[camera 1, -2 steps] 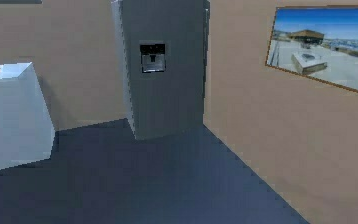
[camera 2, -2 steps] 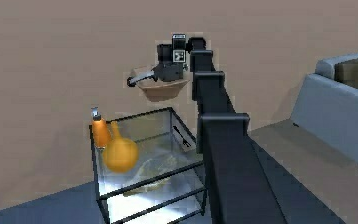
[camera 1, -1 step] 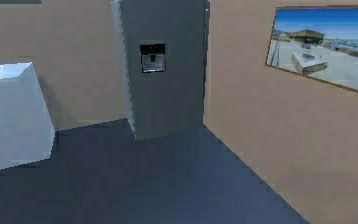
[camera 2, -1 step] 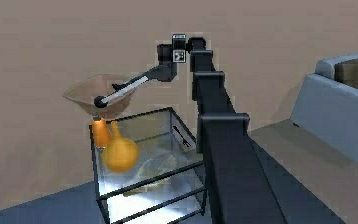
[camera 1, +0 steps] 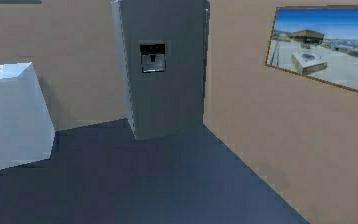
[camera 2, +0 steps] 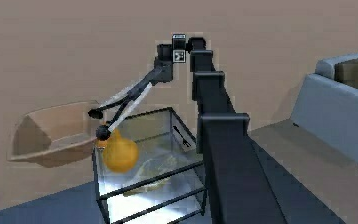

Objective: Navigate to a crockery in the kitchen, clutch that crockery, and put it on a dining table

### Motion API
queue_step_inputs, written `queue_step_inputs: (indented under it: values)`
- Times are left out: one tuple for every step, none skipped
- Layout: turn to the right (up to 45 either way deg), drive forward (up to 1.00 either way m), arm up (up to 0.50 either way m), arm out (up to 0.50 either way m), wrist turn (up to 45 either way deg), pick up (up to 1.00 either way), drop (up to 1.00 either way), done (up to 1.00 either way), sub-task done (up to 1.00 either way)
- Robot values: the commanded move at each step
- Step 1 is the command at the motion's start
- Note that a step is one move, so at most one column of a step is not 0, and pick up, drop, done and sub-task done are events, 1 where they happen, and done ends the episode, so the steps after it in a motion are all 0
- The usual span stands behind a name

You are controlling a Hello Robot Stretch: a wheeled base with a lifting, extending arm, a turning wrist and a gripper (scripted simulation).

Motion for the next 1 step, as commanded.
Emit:
queue_step_inputs:
  values:
    - [0.0, 0.0, 0.0, 0.0, -9.0, 0.0, 0.0, 0.0, 0.0]
